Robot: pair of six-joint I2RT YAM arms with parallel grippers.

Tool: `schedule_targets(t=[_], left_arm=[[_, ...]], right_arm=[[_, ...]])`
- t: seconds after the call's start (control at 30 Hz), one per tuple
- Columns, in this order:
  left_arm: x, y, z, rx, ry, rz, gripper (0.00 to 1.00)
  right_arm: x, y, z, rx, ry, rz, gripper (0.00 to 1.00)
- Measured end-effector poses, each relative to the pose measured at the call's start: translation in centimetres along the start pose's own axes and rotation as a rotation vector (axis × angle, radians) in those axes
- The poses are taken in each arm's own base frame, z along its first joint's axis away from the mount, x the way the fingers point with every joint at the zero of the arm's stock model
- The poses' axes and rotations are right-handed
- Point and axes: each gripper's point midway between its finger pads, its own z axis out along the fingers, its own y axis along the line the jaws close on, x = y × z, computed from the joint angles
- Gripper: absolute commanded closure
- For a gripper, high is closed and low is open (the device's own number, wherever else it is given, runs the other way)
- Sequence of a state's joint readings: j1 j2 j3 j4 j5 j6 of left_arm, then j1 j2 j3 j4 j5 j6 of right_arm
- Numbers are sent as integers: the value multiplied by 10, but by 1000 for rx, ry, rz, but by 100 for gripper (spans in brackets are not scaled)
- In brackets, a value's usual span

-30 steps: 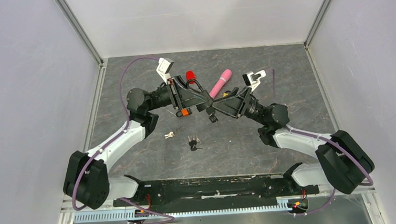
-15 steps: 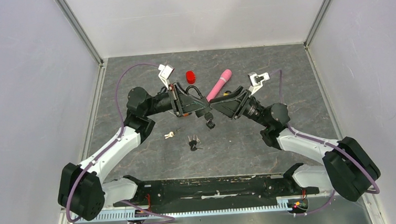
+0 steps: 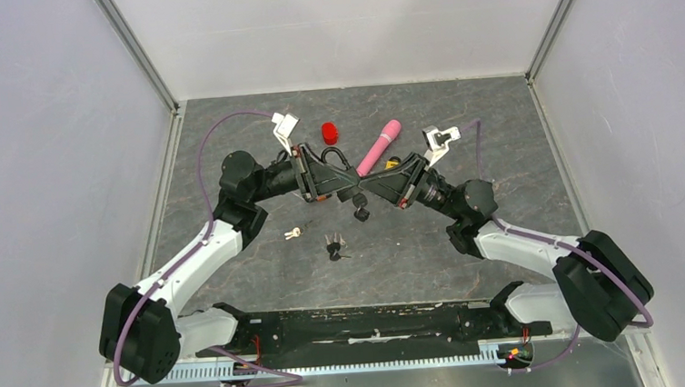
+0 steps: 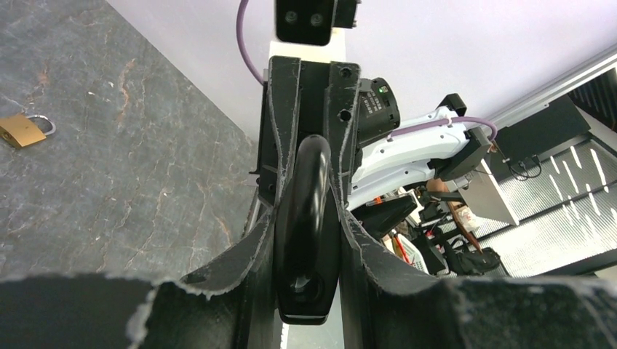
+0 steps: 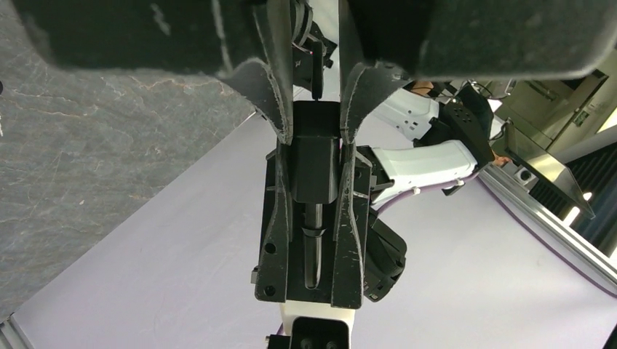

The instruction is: Unlock with the key

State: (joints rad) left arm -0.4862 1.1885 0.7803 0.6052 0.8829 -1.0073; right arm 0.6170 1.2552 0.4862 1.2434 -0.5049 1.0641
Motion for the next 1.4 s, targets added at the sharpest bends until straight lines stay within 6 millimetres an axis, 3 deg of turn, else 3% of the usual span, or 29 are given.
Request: schedule_targets(t=[0.03,0.3,0.77,0.93,1.03,1.17,1.27,1.4], left_arm=[[-1,0,0,1,-3,3,97],[-3,2,0,-9,-16,3,70],[2,7,-15,-76,-37,-22,57],[-22,6,-26,-98,-128,26,53],[-26,0,-26,-82,-144,49,58],[-26,0,-26,-78,-149,44,83],[-26,-1,-26,-74,-151,37,96],[-26,0,-27,-70,-161,24,98]], right_arm=[[1,0,0,-1,1,7,100],[2,-4,0,-2,8,19,100],[9,-6,-1,10,39,29,100],[10,-14,-4,36,53,29,100],[11,-16,-5,44,56,32,100],[10,-14,-5,36,54,29,100],[10,-12,-5,28,53,25,100],[10,-10,-4,18,55,20,84]])
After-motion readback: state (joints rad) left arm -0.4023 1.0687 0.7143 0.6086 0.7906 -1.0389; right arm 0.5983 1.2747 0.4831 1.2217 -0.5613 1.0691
